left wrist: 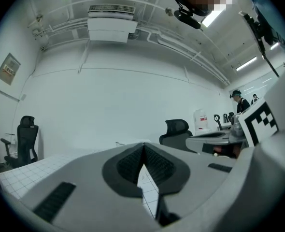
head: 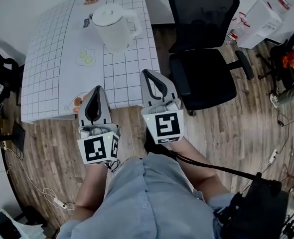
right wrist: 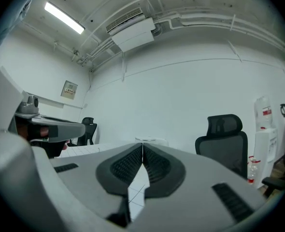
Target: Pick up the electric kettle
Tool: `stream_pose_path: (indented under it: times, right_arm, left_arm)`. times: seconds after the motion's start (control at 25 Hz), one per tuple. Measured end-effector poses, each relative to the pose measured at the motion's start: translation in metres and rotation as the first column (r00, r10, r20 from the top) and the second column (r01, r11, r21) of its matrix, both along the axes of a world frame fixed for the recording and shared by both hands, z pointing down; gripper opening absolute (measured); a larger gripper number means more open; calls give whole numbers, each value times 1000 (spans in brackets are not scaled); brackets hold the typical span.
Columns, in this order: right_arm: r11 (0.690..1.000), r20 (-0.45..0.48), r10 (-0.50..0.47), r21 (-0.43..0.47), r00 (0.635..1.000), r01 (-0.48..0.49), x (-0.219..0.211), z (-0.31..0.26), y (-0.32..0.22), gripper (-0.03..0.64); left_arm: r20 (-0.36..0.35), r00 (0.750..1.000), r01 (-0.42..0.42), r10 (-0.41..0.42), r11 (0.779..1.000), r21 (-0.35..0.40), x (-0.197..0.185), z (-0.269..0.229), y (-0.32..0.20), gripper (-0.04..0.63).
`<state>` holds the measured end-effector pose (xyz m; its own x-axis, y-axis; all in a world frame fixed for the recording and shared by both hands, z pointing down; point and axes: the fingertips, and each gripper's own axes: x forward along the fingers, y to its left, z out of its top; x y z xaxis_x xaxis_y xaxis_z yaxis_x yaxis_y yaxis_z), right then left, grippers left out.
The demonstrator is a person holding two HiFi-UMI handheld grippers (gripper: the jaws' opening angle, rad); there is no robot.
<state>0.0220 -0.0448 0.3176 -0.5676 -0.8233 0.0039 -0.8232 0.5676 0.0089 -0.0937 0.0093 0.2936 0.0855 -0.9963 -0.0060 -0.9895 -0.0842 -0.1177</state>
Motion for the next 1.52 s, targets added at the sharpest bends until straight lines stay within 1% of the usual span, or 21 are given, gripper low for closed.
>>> stream_pose_path:
  times: [0.16,0.36,0.52,0.68,0.84,1.04,1.08,1.16,1.24,1.32,1.52]
  right_arm:
    - [1000,19,10,18,1000,-10,1,-15,-47,2]
    - [998,20,14,58,1000,-16,-5,-33,-87,3]
    - [998,21,28,63,999,-29,-11,-32,-114,3]
    - [996,6,41,73,999,-41,-21,-23,-133,3]
    - [997,-12,79,24,997,-79,-27,-2,-153,3]
    - [990,-33,141,-14,989,-142,-30,24,-176,6]
    - [987,-33,157,-17,987,-158,-31,28,-181,22]
    - [982,-52,184,-37,982,-186,-32,41,-192,157]
    - [976,-84,203,-65,976,-208,-34,56,-205,222]
    - [968,-119,217,-99,969,-229,-35,72,-218,247]
    - [948,-166,260,-142,951,-284,-38,103,-255,252]
  left_arm:
    - [17,1000,9,-9,1000,19,-4,-15,-39,0]
    - [19,999,29,-30,998,52,-14,-33,-80,0]
    - [12,999,31,-32,997,66,-24,-33,-105,0]
    - [1,1000,27,-27,999,47,-36,-17,-127,0]
    - [-10,1000,19,-19,1000,17,-50,-1,-150,0]
    - [-30,1000,-7,6,999,-38,-62,20,-174,0]
    - [-34,999,-13,11,999,-51,-65,25,-179,0]
    - [-44,999,-19,16,997,-75,-72,35,-189,0]
    - [-59,998,-18,13,996,-89,-80,44,-199,0]
    - [-73,997,-8,1,994,-105,-91,55,-208,0]
    - [-89,996,14,-30,985,-170,-117,84,-229,0]
